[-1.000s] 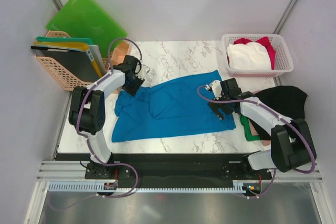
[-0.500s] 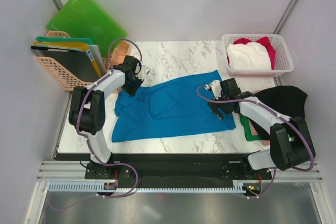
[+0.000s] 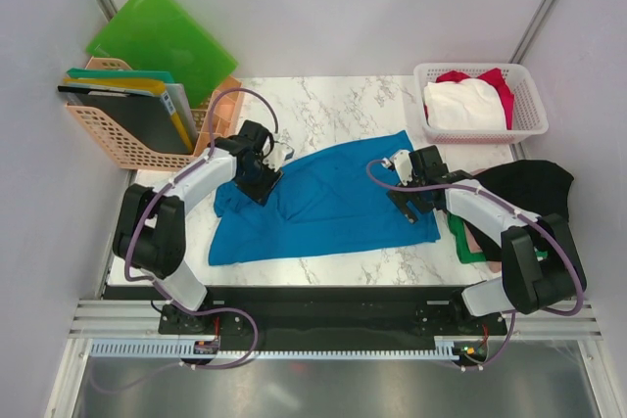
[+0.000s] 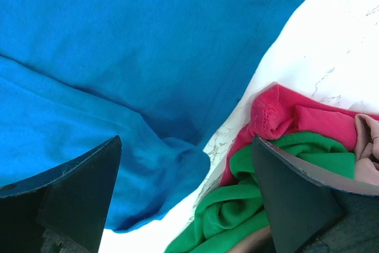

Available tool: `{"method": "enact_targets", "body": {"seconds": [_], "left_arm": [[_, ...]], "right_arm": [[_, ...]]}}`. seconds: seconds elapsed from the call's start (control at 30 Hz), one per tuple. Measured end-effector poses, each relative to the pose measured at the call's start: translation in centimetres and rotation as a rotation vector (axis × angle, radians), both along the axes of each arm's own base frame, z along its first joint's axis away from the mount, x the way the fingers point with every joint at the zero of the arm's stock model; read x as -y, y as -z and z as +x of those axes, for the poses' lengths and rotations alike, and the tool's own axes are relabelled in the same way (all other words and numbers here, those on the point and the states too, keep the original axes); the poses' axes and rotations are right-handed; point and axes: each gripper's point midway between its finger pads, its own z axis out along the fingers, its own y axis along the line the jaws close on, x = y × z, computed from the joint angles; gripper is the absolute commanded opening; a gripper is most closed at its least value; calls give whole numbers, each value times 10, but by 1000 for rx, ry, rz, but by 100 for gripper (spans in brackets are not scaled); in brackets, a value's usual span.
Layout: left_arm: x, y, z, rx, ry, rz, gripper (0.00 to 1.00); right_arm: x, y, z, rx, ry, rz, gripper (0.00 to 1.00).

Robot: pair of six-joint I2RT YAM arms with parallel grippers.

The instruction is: Fold and stack the t-shirts

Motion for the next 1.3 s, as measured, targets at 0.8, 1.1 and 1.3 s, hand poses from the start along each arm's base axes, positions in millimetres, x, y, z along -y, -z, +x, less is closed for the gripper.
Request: {"method": "enact_targets", "body": {"seconds": [0.8,1.1,1.3], "left_arm": [[-5,5,81,115,-68,90,46],[-24,18,88,79,-116,100,45],[-20,19,92,75,-112,83,34]], "right_arm": [[4,3,2,8,0,-22,98],[5,6,-1,-2,-6,-27,98],[5,7,-2,-2,-6,-28,98]]}}
